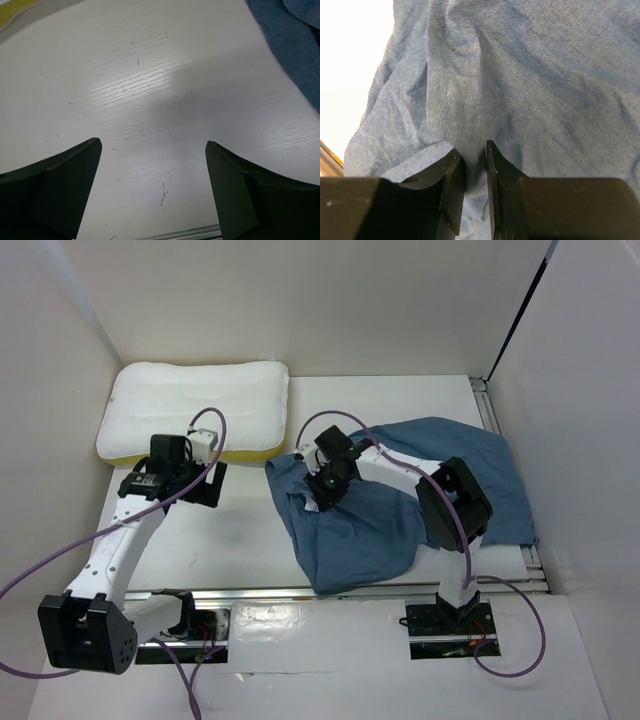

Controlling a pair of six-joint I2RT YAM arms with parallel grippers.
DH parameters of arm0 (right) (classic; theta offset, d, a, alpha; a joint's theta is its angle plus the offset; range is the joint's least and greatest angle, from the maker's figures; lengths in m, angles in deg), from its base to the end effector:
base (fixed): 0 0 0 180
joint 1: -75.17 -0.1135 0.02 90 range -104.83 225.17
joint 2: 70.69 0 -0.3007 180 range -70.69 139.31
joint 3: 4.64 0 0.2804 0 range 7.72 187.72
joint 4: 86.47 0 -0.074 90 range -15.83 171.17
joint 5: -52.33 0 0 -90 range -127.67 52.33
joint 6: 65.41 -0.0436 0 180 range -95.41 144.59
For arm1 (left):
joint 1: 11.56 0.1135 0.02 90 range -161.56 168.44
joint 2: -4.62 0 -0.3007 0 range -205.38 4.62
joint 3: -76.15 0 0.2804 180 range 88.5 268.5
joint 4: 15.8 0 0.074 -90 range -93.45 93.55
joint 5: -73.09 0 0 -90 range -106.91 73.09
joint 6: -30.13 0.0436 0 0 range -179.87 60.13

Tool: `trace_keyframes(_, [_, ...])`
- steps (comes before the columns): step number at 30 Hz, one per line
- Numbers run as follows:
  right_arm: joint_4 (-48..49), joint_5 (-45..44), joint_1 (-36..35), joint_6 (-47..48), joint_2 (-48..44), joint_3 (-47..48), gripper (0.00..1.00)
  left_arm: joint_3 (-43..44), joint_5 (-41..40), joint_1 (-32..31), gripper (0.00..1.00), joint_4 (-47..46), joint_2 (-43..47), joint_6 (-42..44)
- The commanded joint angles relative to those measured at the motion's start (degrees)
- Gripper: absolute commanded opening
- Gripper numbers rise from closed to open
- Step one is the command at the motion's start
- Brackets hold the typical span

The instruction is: Put the pillow into the pillowcase

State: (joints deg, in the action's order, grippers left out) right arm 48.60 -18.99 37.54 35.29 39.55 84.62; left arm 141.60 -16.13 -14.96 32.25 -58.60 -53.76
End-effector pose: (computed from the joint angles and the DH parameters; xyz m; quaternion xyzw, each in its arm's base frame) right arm 0.3343 0.2754 0.1900 -0.4259 0.8666 0.2023 0.1633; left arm 0.2462 -0.0152 0.3085 0.0794 0.9232 0.0026 0.3761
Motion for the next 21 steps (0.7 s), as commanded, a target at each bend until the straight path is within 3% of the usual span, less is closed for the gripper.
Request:
trace_keyframes(1, [-1.96,0.66,0.27,0.46,-4.68,2.20,0.29,-0.10,1.51,0.41,1.00,-1.69,-0.59,1.71])
trace_keyframes(6, [-1.96,0.66,0.27,-0.06,-5.21,2.20,0.07,0.42,1.51,0.41,1.00,-1.69,-1.11,1.71])
trace_keyframes(9, [-1.96,0.66,0.80,-0.06,-5.21,2.73,0.00,0.42,1.51,0.41,1.00,-1.69,-1.11,2.24])
trace_keyframes(21, [-4.42,-1.10,7.12,2.30,-10.83,3.34,0.00,2.52,3.09,0.41,1.00,-2.22,-4.71,2.77])
